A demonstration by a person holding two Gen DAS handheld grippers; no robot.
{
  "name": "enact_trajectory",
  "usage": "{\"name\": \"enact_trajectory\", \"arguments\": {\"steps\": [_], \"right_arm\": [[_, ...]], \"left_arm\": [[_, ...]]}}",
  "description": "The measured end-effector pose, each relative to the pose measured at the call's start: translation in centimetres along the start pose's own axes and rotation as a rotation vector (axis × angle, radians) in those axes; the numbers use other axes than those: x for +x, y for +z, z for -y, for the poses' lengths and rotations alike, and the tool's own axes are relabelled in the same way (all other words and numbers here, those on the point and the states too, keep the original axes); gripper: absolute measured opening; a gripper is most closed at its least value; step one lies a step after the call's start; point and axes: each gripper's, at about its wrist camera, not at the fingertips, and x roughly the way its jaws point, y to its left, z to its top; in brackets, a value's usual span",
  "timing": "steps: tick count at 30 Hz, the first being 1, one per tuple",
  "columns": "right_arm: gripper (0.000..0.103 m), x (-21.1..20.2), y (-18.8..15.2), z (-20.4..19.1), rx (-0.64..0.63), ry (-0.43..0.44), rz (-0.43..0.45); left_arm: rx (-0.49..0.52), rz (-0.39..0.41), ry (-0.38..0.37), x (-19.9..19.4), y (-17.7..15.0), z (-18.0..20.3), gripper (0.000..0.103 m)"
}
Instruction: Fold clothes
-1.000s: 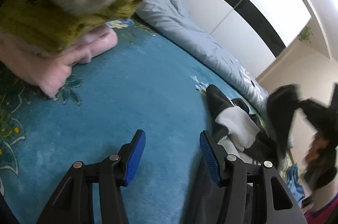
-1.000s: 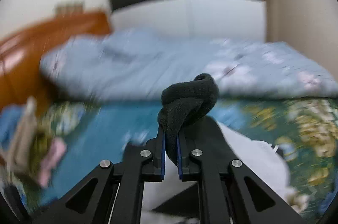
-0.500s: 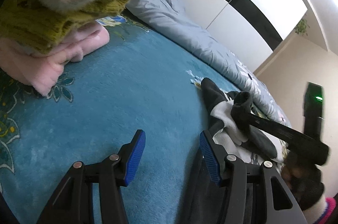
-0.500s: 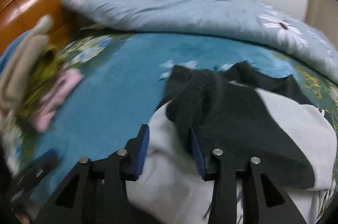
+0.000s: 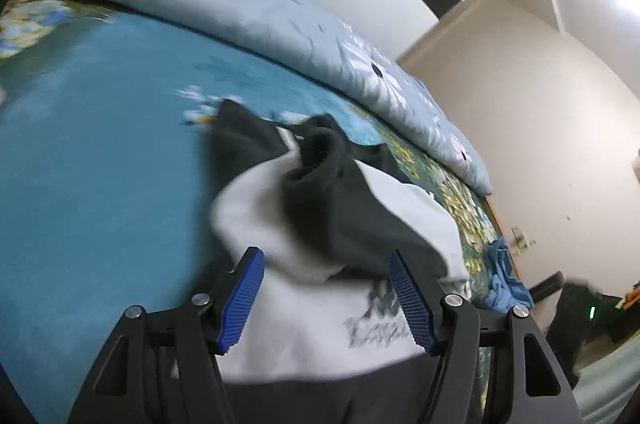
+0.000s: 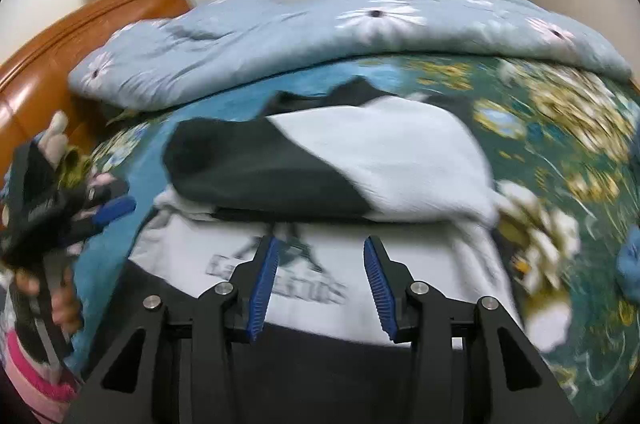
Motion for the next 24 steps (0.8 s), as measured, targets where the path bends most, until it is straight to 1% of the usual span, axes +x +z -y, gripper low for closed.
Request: {"name": "enact_trajectory", "arguments": {"steps": [3,5,6,7,9,12,15,17,20,21,24], "right_arm": [[0.046,-0.3,-1.2,2.2,0.107,0.056,0.019],[0.046,-0.4,-2.1,2.9,0.12,0.068,0.008],[0.046,-0.5,-2.5,3.2,0.12,0.065,0.003],[0.046,-0.5,-2.9,3.5,0.12,0.062,-0.001],[0.046,-0.6,-3.7,4.3,0.145,0.067,-0.004],[0.046,-0.6,-4.4,5.5,0.202,0.099,-0.005],[0.046,-0.6,-4.8,5.8,0.209,0.116,-0.009],[0.046,-0.5,-4.9,6.0,0.214,0.125,-0.005],[0.046,0.0,-5.0,6.4,0.228,0.131,-0.008],[0.046,0.1,-5.1,6.5,0.239,0.133,-0.008],[0.046,-0.3,-5.1,6.6,0.261,0.153,-0.006]], "left_arm": [[-0.044,-0.023,0.112,2.9,1.7,0.0,0.069],[-0.048,-0.014,0.123,3.8,2.0,0.0,0.067],[-0.042,-0.003,0.125,3.9,2.0,0.1,0.064],[-0.041,0.002,0.133,4.0,2.1,0.1,0.048],[-0.056,0.002,0.151,4.0,2.1,-0.1,0.026],[-0.057,0.035,0.148,3.1,2.1,0.2,0.023],[-0.046,0.091,0.119,1.7,2.7,0.4,0.023],[-0.051,0.106,0.134,1.1,2.8,-0.2,0.023],[-0.054,-0.006,0.248,3.8,2.3,-2.0,0.023],[-0.06,-0.028,0.264,4.4,2.2,-2.4,0.023],[-0.062,-0.027,0.248,3.9,2.1,-2.3,0.026]]}}
